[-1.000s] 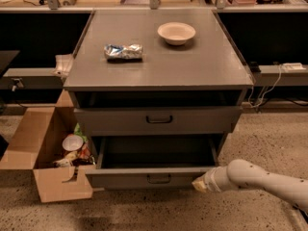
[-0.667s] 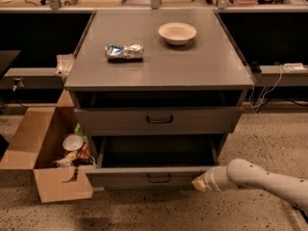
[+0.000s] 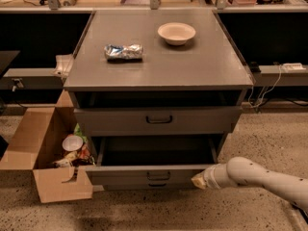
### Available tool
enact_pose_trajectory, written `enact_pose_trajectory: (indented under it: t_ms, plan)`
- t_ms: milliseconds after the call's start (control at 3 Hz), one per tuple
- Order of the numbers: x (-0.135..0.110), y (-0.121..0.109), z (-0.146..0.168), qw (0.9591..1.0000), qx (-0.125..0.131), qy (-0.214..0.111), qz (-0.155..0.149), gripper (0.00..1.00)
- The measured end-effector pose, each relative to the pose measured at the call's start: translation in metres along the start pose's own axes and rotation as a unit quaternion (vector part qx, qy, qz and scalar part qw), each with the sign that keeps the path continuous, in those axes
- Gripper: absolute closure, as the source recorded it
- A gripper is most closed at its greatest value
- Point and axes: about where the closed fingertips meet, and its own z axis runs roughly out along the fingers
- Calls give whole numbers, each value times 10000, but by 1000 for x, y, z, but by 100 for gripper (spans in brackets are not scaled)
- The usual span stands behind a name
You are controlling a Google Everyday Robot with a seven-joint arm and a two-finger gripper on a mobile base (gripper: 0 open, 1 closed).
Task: Close middle drawer
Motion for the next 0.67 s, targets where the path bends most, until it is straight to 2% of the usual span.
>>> enact_pose_trajectory:
  t_ms: [667]
  plan:
    - [-11, -8, 3, 10000, 6, -88, 38, 100]
